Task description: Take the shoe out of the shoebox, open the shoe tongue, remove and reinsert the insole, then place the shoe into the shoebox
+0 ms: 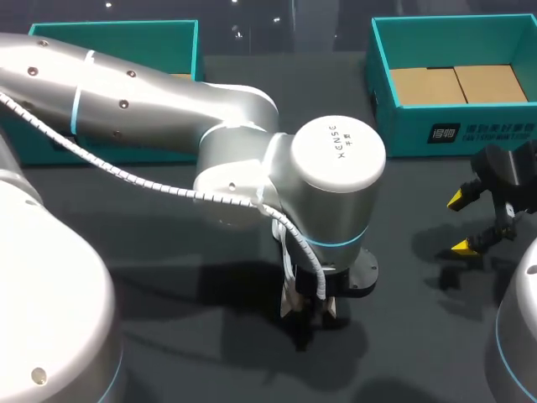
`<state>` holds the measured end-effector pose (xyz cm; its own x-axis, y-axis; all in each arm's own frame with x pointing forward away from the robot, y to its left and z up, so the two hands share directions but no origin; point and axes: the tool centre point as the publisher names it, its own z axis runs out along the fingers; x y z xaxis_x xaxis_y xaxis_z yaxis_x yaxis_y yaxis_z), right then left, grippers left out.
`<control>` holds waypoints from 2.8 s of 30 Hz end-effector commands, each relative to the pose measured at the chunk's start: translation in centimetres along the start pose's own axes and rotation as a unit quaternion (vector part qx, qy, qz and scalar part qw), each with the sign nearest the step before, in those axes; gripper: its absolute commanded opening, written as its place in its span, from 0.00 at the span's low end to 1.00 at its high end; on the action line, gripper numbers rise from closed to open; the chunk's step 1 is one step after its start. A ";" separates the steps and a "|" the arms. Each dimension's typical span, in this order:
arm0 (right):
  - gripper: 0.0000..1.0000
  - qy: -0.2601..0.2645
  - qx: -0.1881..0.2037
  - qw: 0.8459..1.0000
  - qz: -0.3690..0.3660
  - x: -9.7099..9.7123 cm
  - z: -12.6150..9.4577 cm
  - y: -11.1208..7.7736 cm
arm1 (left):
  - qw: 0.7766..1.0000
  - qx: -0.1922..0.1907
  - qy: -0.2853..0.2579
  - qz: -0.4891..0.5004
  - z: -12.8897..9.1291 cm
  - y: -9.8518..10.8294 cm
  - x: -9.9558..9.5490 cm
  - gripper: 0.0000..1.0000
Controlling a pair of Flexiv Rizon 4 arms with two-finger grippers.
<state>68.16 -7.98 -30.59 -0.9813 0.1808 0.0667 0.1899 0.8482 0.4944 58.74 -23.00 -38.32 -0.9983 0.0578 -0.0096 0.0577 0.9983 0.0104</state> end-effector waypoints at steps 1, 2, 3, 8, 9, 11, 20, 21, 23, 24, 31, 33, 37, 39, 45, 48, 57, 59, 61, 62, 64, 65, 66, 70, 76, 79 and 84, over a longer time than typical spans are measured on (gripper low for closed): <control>1.00 -0.001 0.001 1.000 0.000 0.1 0.0 0.0 | 1.000 -0.003 0.001 -0.001 0.5 -0.4 0.1 0.43; 1.00 -0.001 0.001 1.000 0.000 0.1 0.0 0.0 | 1.000 -0.004 0.001 -0.001 0.5 -0.4 0.1 0.34; 1.00 -0.001 0.001 1.000 0.000 0.1 0.0 0.0 | 1.000 -0.007 0.001 -0.001 0.6 -0.5 0.1 0.15; 1.00 -0.001 0.001 1.000 0.000 0.1 0.0 0.0 | 1.000 -0.007 0.001 -0.002 0.4 -0.3 0.3 0.00; 1.00 -0.001 0.001 1.000 0.000 0.1 0.0 0.0 | 1.000 -0.007 0.000 -0.002 0.3 -0.2 0.3 0.00; 1.00 -0.001 0.001 1.000 0.000 0.1 0.0 0.0 | 1.000 -0.006 0.000 -0.003 0.1 -0.1 0.3 0.00; 1.00 -0.001 0.001 1.000 0.000 0.1 0.0 0.0 | 1.000 -0.006 0.013 -0.015 -2.5 1.0 -0.4 0.00; 1.00 -0.001 0.001 1.000 0.000 0.1 0.0 0.0 | 1.000 -0.009 0.011 -0.017 -3.1 1.3 -0.6 0.00; 1.00 -0.001 0.001 1.000 0.000 0.1 0.0 0.0 | 1.000 -0.010 0.021 -0.016 -4.5 2.0 -1.3 0.00; 1.00 -0.001 0.001 1.000 0.000 0.1 0.0 0.0 | 0.999 -0.012 0.023 -0.021 -5.2 2.4 -1.7 0.00; 1.00 -0.001 0.001 1.000 0.000 0.1 0.0 0.0 | 0.999 -0.017 0.030 -0.021 -10.3 5.6 -4.8 0.00; 1.00 -0.001 0.001 1.000 0.000 0.1 0.0 0.0 | 0.999 -0.020 0.027 -0.027 -11.4 6.5 -5.7 0.00; 1.00 -0.001 0.001 1.000 0.000 0.1 0.0 0.0 | 0.999 -0.017 0.031 -0.027 -14.1 8.2 -7.3 0.00; 1.00 -0.001 0.001 1.000 0.000 0.1 0.0 0.0 | 0.999 -0.024 0.012 -0.024 -15.6 9.4 -8.4 0.00; 1.00 -0.001 0.001 1.000 0.000 0.1 0.0 0.0 | 0.999 -0.024 0.012 -0.024 -15.6 9.4 -8.4 0.00; 1.00 -0.001 0.001 1.000 0.000 0.1 0.0 0.0 | 0.999 -0.024 0.012 -0.024 -15.6 9.4 -8.4 0.00; 1.00 -0.001 0.001 1.000 0.000 0.1 0.0 0.0 | 0.999 -0.028 0.012 -0.020 -16.5 10.7 -9.3 0.00; 1.00 -0.001 0.001 1.000 0.000 0.1 0.0 0.0 | 0.999 -0.031 0.019 -0.013 -17.5 12.5 -10.5 0.00; 1.00 -0.001 0.001 1.000 0.000 0.1 0.0 0.0 | 0.999 -0.037 0.031 -0.006 -18.4 14.6 -11.8 0.00; 1.00 -0.001 0.001 1.000 0.000 0.1 0.0 0.0 | 0.999 -0.033 0.040 -0.006 -18.9 15.8 -12.4 0.00; 1.00 -0.001 0.001 1.000 0.000 0.1 0.0 0.0 | 0.998 -0.036 0.044 -0.007 -19.6 18.0 -13.9 0.00; 1.00 -0.001 0.001 1.000 0.000 0.1 0.0 0.0 | 0.998 -0.038 0.045 -0.011 -20.1 19.1 -14.6 0.00; 1.00 -0.001 0.001 1.000 0.000 0.1 0.0 0.0 | 0.998 -0.040 0.044 -0.010 -20.5 20.1 -15.1 0.00; 1.00 -0.001 0.001 1.000 0.000 0.1 0.0 0.0 | 0.998 -0.042 0.041 -0.011 -22.2 24.0 -17.6 0.00; 1.00 -0.001 0.001 1.000 0.000 0.1 0.0 0.0 | 0.998 -0.057 0.019 -0.034 -24.4 30.3 -22.1 0.00; 1.00 -0.001 0.001 1.000 0.000 0.1 0.0 0.0 | 0.997 -0.065 0.014 -0.038 -24.5 31.3 -22.9 0.00; 1.00 -0.001 0.001 1.000 0.000 0.1 0.0 0.0 | 0.997 -0.065 0.014 -0.038 -24.5 31.3 -22.9 0.00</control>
<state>68.16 -7.98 -30.59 -0.9813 0.1808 0.0666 0.1898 0.8482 0.4944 83.60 5.56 -13.45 -0.9995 -0.0227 0.0216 -0.0191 0.9877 0.1552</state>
